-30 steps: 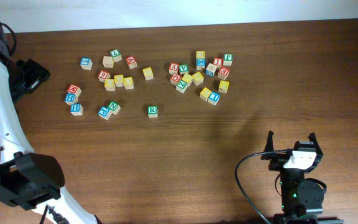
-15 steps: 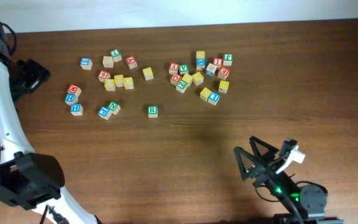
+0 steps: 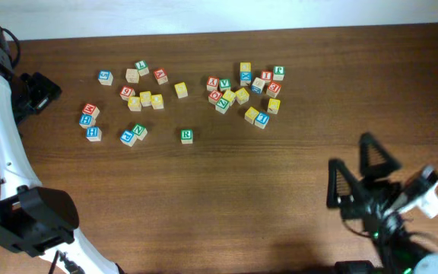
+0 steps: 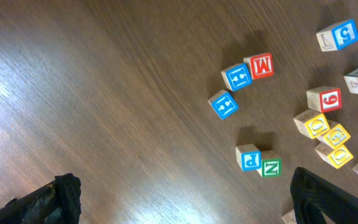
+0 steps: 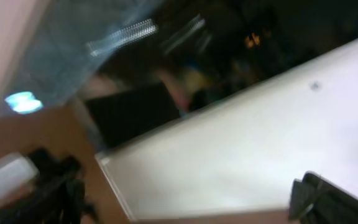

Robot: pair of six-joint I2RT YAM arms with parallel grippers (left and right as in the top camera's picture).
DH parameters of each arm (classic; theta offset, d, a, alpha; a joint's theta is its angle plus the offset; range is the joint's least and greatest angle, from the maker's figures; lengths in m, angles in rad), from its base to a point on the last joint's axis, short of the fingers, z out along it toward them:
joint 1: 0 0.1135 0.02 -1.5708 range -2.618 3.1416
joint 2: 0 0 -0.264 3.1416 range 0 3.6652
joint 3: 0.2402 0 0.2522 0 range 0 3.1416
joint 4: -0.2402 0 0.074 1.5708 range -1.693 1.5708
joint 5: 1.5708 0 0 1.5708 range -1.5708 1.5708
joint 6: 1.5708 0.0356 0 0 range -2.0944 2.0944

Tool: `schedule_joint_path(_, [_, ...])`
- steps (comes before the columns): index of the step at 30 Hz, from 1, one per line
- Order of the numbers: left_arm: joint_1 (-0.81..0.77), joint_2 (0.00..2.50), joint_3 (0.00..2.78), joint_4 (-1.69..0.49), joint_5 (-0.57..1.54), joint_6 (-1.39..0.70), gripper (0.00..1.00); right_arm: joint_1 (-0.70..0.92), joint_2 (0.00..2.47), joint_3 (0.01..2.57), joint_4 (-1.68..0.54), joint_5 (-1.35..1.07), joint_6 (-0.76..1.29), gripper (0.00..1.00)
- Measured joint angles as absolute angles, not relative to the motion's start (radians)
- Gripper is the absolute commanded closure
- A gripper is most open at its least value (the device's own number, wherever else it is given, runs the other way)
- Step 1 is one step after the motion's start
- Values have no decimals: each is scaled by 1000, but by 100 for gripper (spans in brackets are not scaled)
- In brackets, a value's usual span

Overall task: Spell out RSS
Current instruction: 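Move the right gripper over the right block cluster toward the yellow S block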

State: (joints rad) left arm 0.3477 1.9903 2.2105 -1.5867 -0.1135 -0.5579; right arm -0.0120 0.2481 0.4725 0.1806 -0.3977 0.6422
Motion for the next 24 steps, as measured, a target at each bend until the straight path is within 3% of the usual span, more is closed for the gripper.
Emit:
schedule_joint_path(8, [353, 1990, 2210, -1585, -113, -558, 1, -12, 916, 1298, -632, -409, 190, 2])
schedule_joint_path(14, [355, 1990, 2210, -1586, -113, -558, 1, -6, 1384, 1776, -1087, -465, 95, 2])
schedule_joint_path(16, [355, 1990, 2210, -1587, -114, -558, 1, 1, 1489, 1838, -1139, -554, 88, 2])
schedule_joint_path(17, [355, 1990, 2210, -1586, -113, -558, 1, 3, 1527, 1848, -1153, -603, 84, 9])
schedule_joint_path(18, [355, 1990, 2210, -1587, -113, -558, 1, 5, 1561, 1850, -1157, -653, 82, 41])
schedule_joint_path(19, [355, 1990, 2210, -1587, -113, -558, 1, 8, 1594, 1850, -1157, -701, 82, 48])
schedule_joint_path(20, [355, 1990, 2210, -1586, -113, -558, 1, 13, 1625, 1850, -1153, -741, 79, 48])
schedule_joint_path(24, [355, 1990, 2210, -1587, -113, -558, 1, 93, 1754, 1854, -1140, -748, 138, 12])
